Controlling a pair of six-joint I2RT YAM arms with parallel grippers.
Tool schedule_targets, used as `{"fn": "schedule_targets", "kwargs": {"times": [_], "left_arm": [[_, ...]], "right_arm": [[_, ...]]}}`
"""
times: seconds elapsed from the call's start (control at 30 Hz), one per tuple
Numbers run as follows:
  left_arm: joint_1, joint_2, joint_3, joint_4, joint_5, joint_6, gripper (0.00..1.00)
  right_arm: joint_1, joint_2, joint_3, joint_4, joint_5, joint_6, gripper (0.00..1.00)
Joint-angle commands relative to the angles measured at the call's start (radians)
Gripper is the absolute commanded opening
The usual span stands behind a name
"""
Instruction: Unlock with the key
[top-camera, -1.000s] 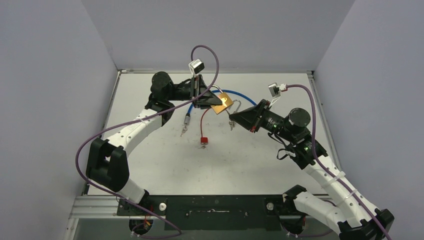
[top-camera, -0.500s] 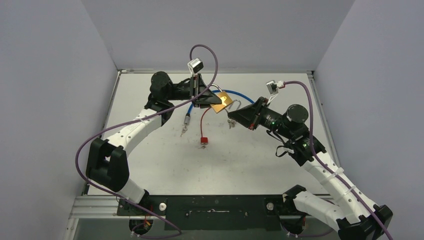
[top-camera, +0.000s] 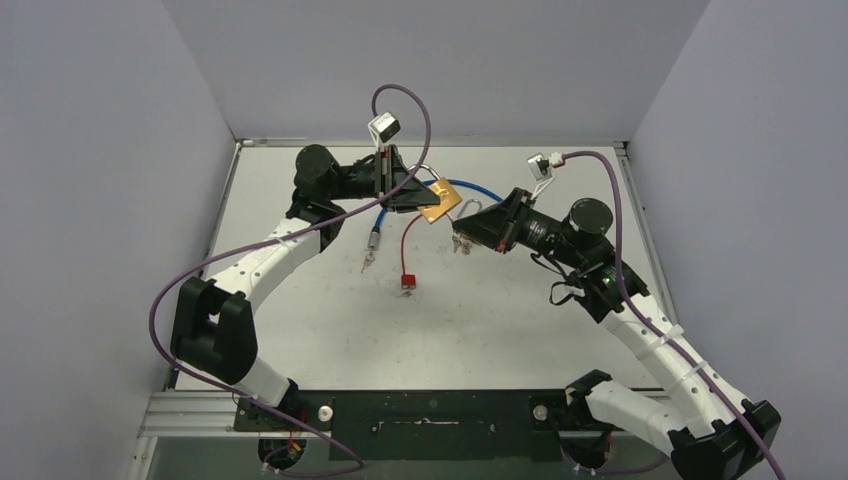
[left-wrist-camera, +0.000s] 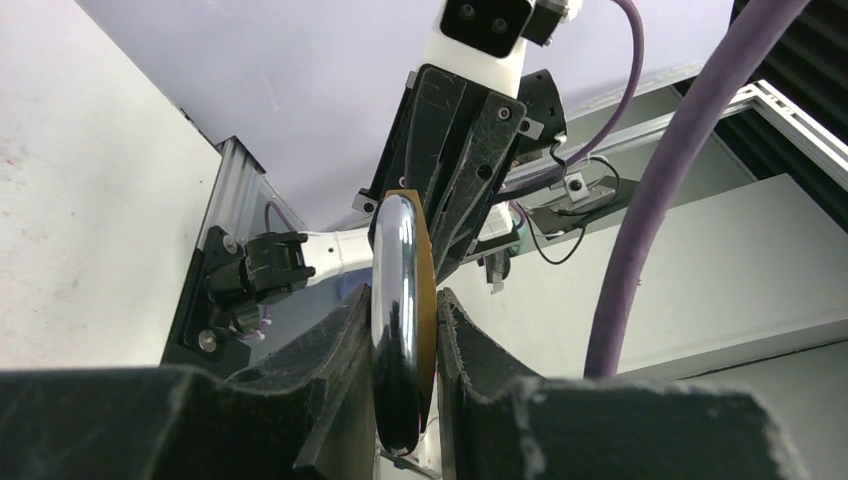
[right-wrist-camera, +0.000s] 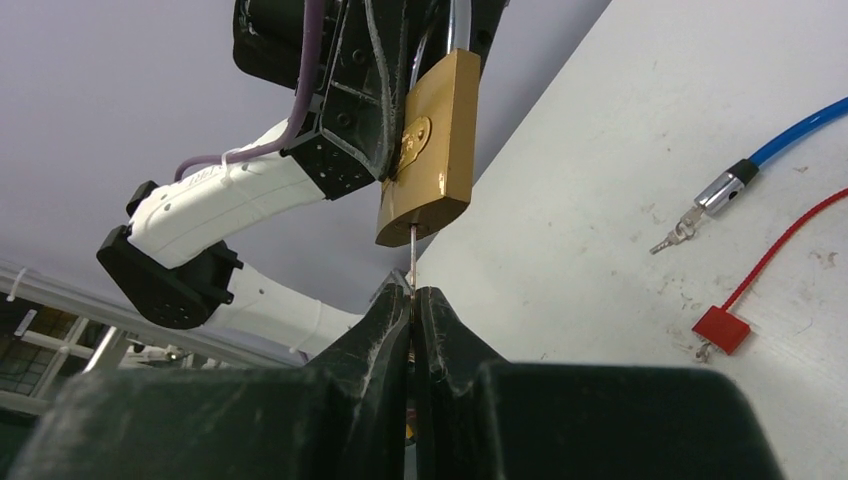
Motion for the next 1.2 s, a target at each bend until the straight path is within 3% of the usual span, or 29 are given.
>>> {"fn": "schedule_targets", "kwargs": {"times": [0.0, 0.27, 0.57, 0.83, 0.93, 1.03, 1.17], "left_arm": [[-0.022, -0.087, -0.001, 0.132, 0.053, 0.051, 0.0], [-0.026, -0.108, -0.017, 0.131, 0.043, 0.067, 0.0], [-0.065, -0.125, -0.033, 0.09, -0.067, 0.066, 0.0], [-0.086, -0.148, -0.03, 0.019, -0.015, 0.199, 0.0], [-0.087, -0.148, -0.029, 0.017, 0.001, 0.193, 0.0], [-0.085, -0.151, -0.017, 0.021, 0.03, 0.193, 0.0], [-0.076, -0.162, 0.001, 0.017, 0.084, 0.206, 0.0]], "right_arm": [[-0.056, 0.048, 0.06, 0.01, -0.045, 0.084, 0.0], [-0.1, 0.081, 0.092, 0.008, -0.093, 0.116, 0.0], [-0.036, 0.107, 0.098, 0.067, 0.011, 0.108, 0.0], [-0.035, 0.158, 0.126, 0.088, 0.006, 0.185, 0.0], [-0.034, 0.2, 0.188, 0.04, -0.078, 0.088, 0.0], [-0.043, 0.225, 0.275, -0.169, -0.092, -0.137, 0.0], [-0.075, 0.235, 0.314, -0.214, -0.195, -0.212, 0.0]]}}
